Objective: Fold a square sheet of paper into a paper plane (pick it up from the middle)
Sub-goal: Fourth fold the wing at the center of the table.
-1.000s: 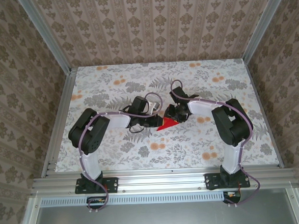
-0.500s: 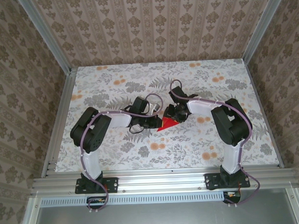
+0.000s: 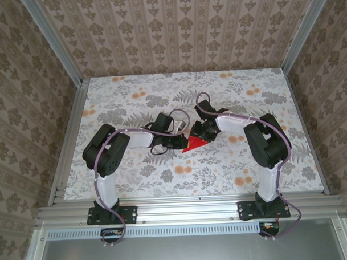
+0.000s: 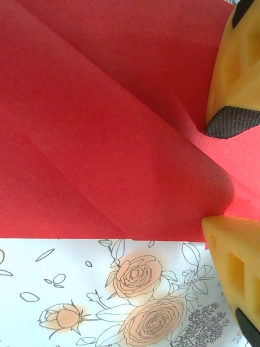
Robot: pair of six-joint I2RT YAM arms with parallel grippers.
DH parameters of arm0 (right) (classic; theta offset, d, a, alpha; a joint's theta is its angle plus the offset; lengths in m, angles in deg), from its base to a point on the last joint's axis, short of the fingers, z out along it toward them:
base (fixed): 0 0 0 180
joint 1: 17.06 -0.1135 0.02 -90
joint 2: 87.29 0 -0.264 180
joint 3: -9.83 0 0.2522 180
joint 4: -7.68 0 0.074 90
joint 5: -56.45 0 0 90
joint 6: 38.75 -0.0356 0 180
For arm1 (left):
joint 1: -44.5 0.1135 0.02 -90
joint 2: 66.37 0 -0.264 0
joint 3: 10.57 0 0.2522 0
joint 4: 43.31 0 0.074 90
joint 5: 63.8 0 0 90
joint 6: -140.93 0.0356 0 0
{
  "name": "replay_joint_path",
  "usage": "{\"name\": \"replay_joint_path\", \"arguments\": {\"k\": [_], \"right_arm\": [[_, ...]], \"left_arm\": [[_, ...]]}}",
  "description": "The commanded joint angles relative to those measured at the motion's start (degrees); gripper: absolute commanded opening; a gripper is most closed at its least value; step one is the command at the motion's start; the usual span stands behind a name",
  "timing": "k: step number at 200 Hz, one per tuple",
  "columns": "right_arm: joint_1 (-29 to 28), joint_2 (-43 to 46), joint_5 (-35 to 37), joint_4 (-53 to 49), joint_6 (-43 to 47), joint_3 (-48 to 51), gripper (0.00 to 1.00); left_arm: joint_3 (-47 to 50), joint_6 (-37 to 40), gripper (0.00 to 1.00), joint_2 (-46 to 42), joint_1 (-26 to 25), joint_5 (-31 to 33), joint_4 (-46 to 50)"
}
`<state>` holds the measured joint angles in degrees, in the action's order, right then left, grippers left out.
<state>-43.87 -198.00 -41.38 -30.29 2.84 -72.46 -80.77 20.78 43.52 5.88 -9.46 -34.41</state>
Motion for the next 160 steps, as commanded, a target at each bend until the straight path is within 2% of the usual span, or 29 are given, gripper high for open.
{"name": "replay_joint_path", "arguments": {"k": [1,104,160], "right_arm": [[0.3,-7.9,7.6,-8.7,-0.6,4.3,0.50],[-0.1,-10.1,7.9,-9.2,0.2,3.6,0.51],[-0.2,-11.2,8.8,-9.8,0.4,3.4,0.49]], "left_arm": [[-1.0,1.5,0.06,1.4,-0.4,0.7,2.2],[0.5,2.3,0.05,0.5,-0.4,0.6,4.2],[2.9,-2.3,0.10,-7.4,2.5,-0.3,-0.4]]}}
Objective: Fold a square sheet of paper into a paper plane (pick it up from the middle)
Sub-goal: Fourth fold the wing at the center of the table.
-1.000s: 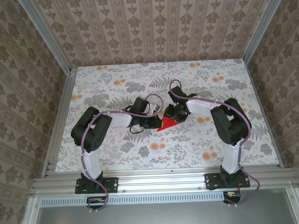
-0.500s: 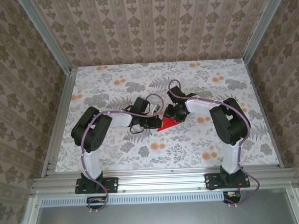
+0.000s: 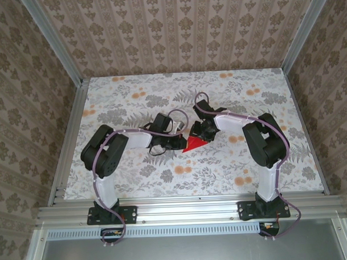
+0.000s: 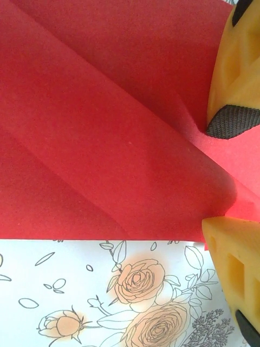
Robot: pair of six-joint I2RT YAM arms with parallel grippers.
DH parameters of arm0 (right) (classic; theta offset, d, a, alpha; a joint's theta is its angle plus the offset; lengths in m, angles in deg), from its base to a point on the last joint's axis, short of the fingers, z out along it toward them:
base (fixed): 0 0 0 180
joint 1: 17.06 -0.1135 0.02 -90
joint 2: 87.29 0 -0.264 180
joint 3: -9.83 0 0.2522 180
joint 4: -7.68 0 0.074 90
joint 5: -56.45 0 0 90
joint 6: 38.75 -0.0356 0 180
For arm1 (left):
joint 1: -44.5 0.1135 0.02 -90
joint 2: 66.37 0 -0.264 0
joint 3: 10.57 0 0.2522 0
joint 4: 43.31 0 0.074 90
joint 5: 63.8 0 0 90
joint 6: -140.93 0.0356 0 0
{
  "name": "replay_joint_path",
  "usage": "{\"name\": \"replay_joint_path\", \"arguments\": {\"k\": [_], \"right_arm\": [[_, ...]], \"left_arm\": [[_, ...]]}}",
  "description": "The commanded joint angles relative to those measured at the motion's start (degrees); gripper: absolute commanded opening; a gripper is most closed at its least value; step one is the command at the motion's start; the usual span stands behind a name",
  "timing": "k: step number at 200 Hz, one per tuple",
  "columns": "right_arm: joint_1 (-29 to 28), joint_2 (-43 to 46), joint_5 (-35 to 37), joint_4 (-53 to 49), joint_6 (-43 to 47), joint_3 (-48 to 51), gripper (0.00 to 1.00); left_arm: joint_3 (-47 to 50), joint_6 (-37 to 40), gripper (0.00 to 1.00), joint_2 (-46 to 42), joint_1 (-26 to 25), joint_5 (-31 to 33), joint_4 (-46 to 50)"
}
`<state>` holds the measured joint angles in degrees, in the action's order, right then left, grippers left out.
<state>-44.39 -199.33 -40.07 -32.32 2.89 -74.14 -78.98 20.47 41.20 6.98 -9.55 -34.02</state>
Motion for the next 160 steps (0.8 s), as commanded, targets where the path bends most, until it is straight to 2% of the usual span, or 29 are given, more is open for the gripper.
{"name": "replay_joint_path", "arguments": {"k": [1,29,104,109,160], "right_arm": [[0.3,-9.9,7.5,-7.8,0.3,5.0,0.49],[0.3,-9.7,7.8,-7.9,0.2,5.2,0.48],[0.3,-10.1,7.5,-7.6,1.2,5.3,0.51],[0.3,-10.2,7.6,-7.7,1.2,5.3,0.51],[-0.1,-11.7,8.8,-8.7,1.3,4.6,0.52]], "left_arm": [[1.2,-2.0,0.10,-5.2,1.4,-0.1,-0.8],[1.9,-2.5,0.10,-6.5,1.6,1.5,-0.9],[2.1,-3.5,0.11,-4.0,1.4,-0.7,-3.1],[2.0,-3.5,0.11,-3.9,1.4,-2.5,-3.2],[1.4,-3.9,0.11,-1.6,0.4,-5.8,-4.7]]}}
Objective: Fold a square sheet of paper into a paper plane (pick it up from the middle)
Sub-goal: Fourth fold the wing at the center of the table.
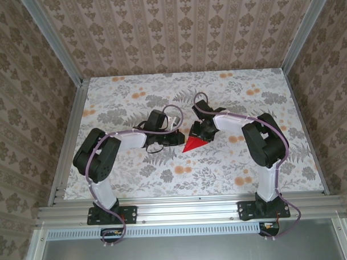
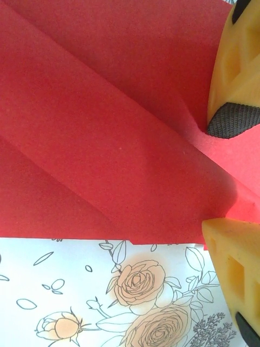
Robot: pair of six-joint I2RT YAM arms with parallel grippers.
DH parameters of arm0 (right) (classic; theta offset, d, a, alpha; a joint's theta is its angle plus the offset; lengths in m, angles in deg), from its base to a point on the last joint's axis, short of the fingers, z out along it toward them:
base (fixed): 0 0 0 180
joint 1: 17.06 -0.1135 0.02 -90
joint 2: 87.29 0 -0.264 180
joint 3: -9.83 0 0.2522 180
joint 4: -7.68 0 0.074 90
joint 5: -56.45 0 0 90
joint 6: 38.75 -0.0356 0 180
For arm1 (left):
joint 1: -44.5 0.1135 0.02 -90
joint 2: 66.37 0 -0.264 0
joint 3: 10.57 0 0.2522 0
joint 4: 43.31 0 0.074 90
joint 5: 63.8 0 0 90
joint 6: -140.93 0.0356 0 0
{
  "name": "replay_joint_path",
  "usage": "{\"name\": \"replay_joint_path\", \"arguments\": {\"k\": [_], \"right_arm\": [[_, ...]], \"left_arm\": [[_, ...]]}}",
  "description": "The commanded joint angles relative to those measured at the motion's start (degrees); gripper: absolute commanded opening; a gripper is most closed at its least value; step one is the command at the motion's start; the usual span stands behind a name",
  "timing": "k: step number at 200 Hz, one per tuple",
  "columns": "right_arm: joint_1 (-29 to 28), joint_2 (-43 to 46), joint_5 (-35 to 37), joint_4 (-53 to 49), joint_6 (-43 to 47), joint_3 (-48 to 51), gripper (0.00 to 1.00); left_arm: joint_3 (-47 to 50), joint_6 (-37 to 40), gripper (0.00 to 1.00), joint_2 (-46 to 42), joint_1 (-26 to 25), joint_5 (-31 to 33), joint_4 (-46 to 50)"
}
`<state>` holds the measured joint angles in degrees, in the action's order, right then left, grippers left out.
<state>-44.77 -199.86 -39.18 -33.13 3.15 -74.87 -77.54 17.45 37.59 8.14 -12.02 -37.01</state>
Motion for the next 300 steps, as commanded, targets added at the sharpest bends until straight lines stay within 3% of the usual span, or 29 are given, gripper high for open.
{"name": "replay_joint_path", "arguments": {"k": [1,75,251,300], "right_arm": [[0.3,-11.2,7.8,-7.9,1.0,5.4,0.52],[0.3,-12.4,8.3,-7.9,-0.2,5.4,0.51],[0.3,-13.2,8.6,-7.8,-0.9,5.6,0.50],[0.3,-13.7,8.8,-8.1,-0.7,5.5,0.50]], "left_arm": [[-0.1,-0.9,0.10,2.0,-0.7,-3.4,-1.8],[-1.8,-1.2,0.07,5.6,-2.0,-4.2,-2.0],[-1.8,4.3,0.03,6.6,-2.7,6.0,8.9],[0.2,5.5,0.03,4.2,-2.8,5.5,11.0]]}}
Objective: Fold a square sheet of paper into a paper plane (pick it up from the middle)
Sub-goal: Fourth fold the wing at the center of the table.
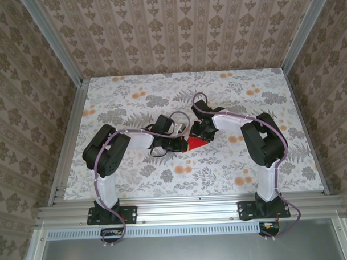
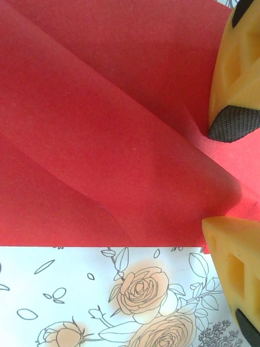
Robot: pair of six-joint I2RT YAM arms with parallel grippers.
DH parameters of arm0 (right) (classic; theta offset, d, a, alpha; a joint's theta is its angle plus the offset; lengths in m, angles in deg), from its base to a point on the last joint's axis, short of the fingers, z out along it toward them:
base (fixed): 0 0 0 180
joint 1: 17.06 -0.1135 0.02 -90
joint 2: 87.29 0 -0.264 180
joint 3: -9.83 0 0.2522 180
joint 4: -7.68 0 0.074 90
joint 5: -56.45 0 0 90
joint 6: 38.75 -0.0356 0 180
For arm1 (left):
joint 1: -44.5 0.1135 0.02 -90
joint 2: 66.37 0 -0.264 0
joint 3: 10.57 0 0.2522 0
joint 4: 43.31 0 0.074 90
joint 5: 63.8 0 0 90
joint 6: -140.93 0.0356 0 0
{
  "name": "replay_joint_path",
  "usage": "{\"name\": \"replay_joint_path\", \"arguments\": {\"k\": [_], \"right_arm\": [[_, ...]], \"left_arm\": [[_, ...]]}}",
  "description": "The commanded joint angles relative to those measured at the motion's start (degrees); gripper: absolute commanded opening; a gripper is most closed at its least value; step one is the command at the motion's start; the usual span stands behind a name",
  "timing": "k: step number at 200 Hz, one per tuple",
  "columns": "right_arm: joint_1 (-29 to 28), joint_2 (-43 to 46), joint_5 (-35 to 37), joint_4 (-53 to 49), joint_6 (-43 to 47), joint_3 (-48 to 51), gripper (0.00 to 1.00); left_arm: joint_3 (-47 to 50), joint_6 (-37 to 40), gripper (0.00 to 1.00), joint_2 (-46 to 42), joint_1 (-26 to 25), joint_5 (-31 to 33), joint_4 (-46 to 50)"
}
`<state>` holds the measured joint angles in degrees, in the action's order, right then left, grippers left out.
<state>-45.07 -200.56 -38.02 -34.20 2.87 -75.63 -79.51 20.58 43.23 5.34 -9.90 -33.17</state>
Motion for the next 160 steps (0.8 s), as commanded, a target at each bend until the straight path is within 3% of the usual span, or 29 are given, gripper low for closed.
{"name": "replay_joint_path", "arguments": {"k": [1,124,160], "right_arm": [[0.6,-13.0,7.7,-7.1,-0.5,6.3,0.50],[0.6,-13.6,8.4,-7.4,-0.1,6.3,0.50],[0.6,-13.6,8.3,-7.1,-0.2,6.5,0.50]], "left_arm": [[2.2,2.3,0.03,-1.5,0.0,3.4,7.2],[4.6,7.8,0.02,-7.5,0.6,3.5,15.3],[4.8,3.4,0.04,-11.8,1.9,0.8,7.7]]}}
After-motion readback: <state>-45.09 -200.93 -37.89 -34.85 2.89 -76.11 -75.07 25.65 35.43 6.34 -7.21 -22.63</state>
